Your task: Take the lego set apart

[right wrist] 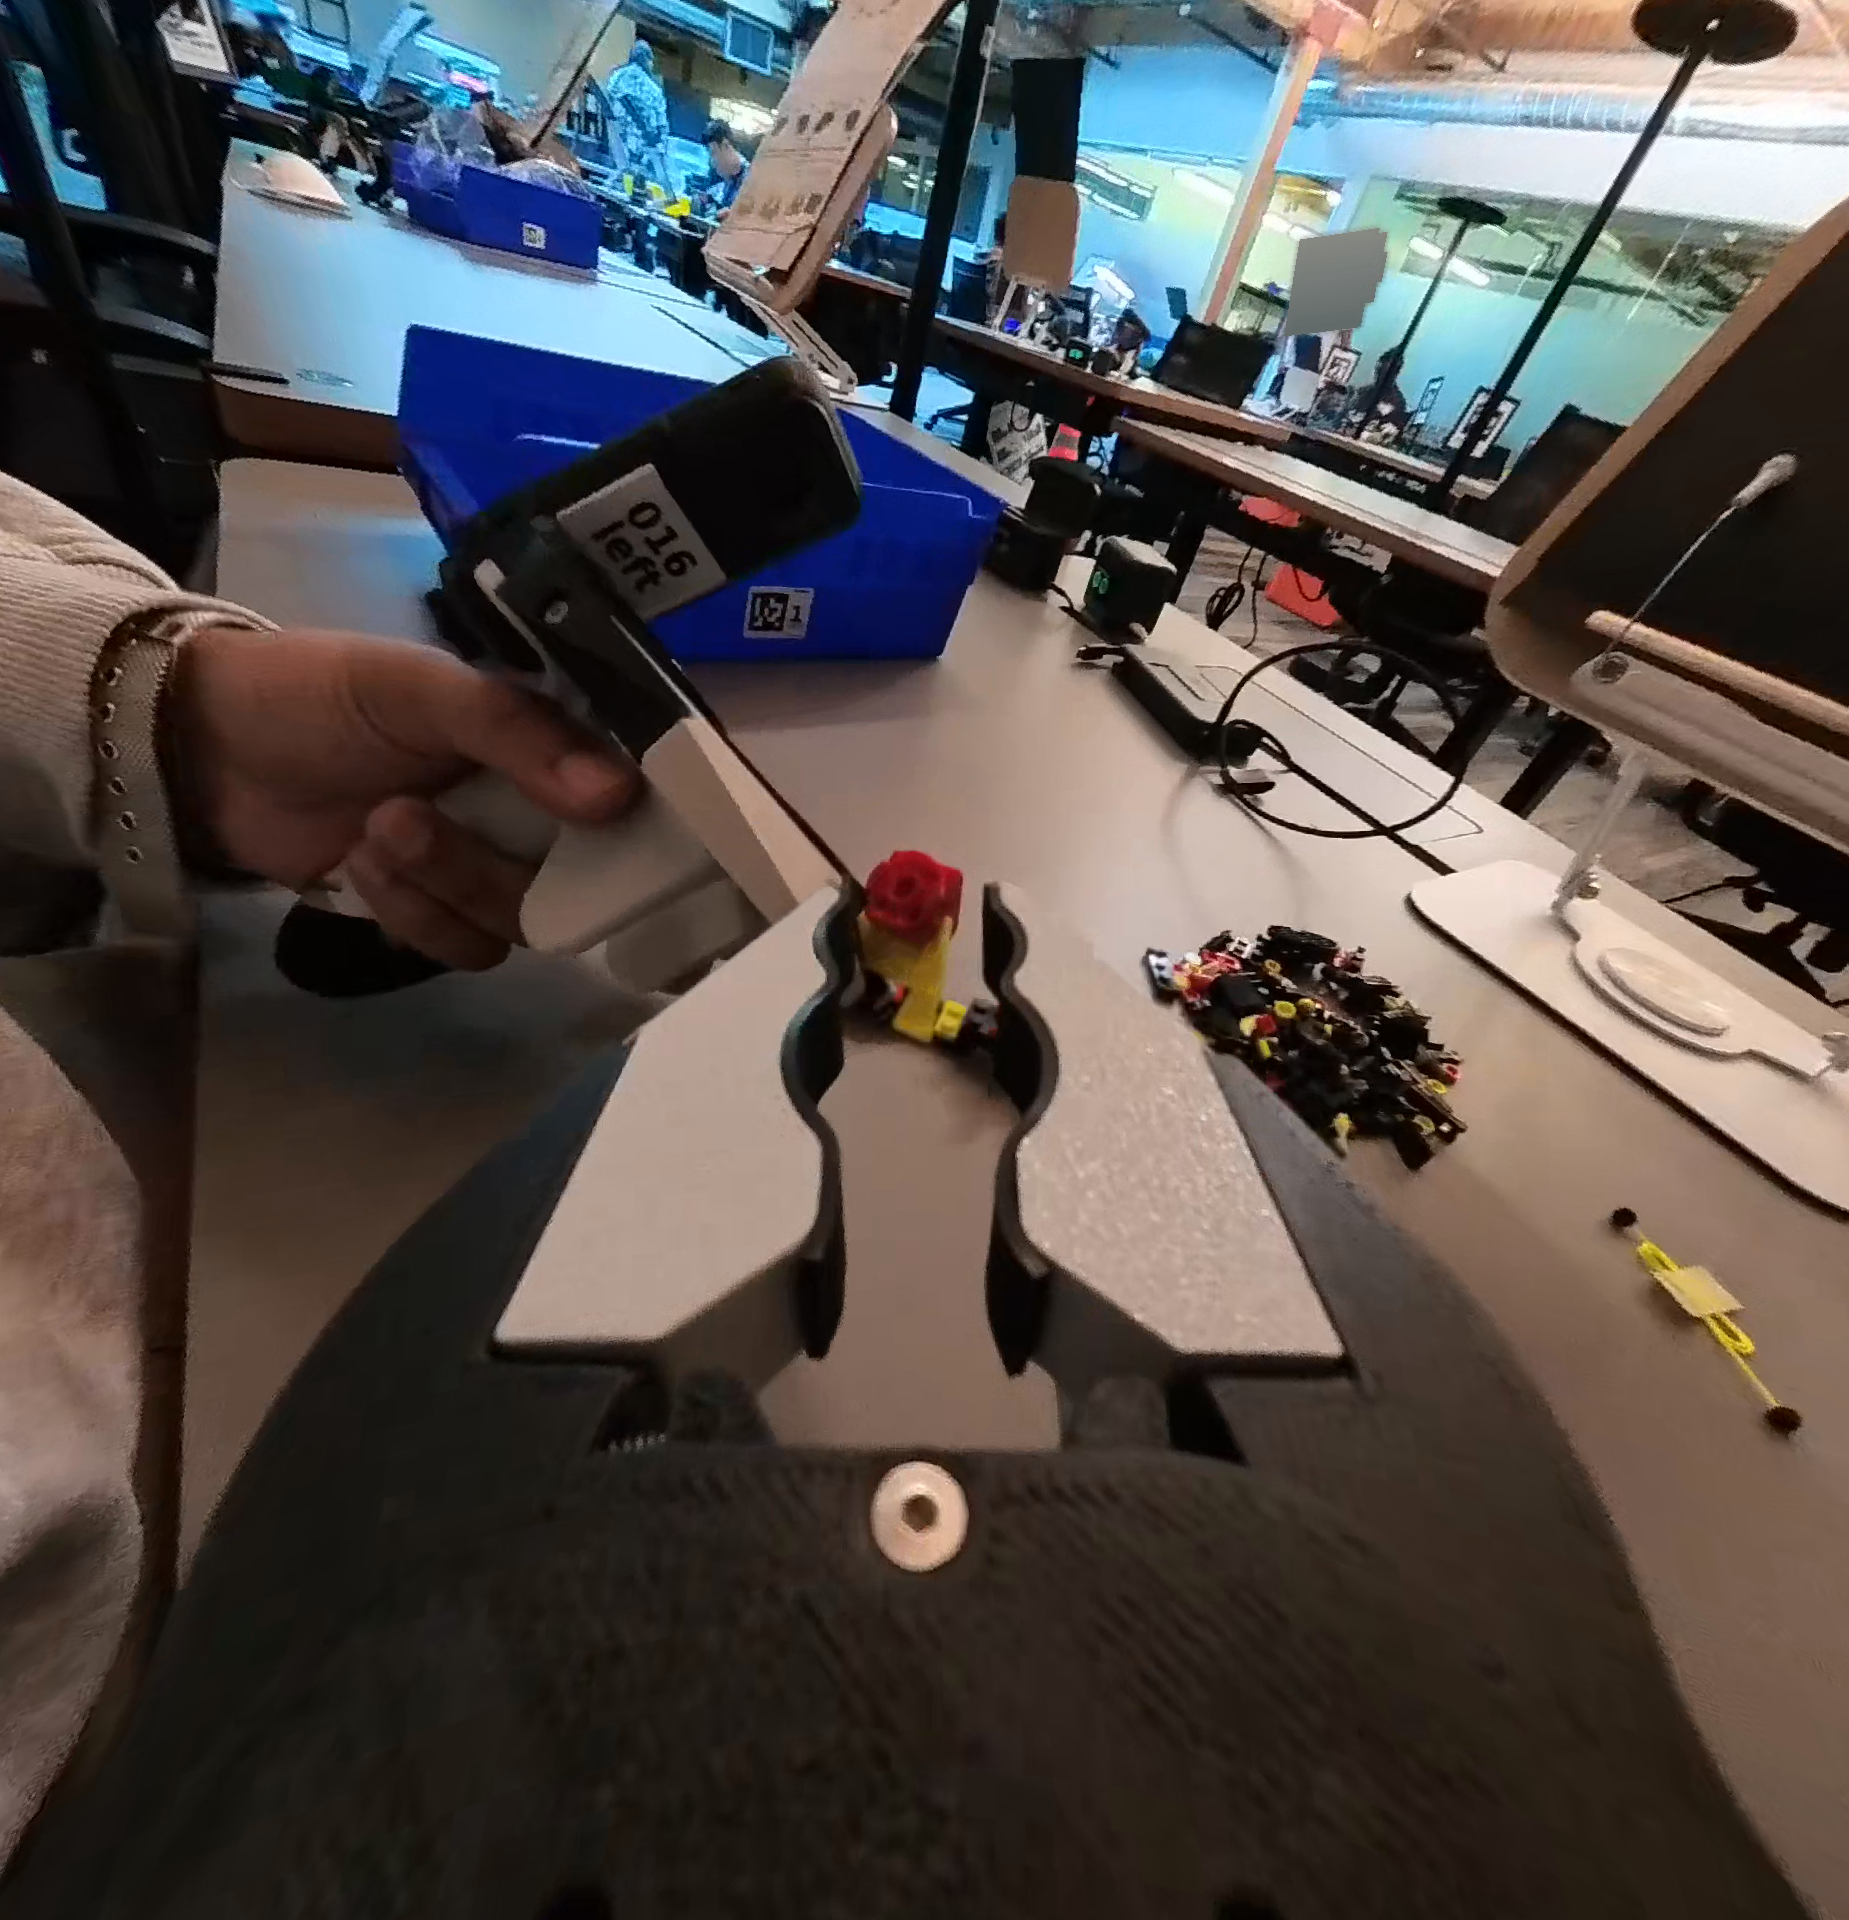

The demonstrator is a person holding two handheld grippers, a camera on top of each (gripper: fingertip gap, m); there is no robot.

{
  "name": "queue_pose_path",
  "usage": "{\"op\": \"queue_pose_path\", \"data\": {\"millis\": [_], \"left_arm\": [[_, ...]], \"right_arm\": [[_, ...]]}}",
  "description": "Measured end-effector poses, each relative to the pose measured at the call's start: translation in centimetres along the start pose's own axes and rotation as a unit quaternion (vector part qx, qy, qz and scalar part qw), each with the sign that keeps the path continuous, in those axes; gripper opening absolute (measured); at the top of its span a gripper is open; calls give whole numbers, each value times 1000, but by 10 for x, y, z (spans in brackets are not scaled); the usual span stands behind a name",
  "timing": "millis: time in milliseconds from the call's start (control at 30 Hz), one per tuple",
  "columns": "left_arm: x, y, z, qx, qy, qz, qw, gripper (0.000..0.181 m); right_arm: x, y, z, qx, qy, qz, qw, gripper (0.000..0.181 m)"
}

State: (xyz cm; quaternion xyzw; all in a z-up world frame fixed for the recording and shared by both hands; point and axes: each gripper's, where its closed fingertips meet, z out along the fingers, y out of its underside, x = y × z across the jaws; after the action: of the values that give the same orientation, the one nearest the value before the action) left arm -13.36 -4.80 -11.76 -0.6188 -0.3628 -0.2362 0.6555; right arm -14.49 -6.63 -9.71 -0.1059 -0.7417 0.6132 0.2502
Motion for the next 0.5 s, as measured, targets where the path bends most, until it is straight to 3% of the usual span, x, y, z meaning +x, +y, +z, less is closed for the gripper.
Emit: {"op": "queue_pose_path", "data": {"millis": [167,267,333,433,500], "left_arm": [[6,10,2,-33,26,5,999,2],[6,7,2,-18,19,42,999,5],[6,5,4,-5,3,79,997,28],[-3,5,6,-1,-55,162,985,50],[-11,-2,3,14,-112,228,967,52]], "right_arm": [[-7,3,-2,3,-46,20,999,16],[-3,4,-2,4,-48,66,997,16],[2,3,-1,16,-49,124,991,16],[12,-3,-4,57,-70,265,960,16],[17,-3,-4,78,-94,361,925,16]]}}
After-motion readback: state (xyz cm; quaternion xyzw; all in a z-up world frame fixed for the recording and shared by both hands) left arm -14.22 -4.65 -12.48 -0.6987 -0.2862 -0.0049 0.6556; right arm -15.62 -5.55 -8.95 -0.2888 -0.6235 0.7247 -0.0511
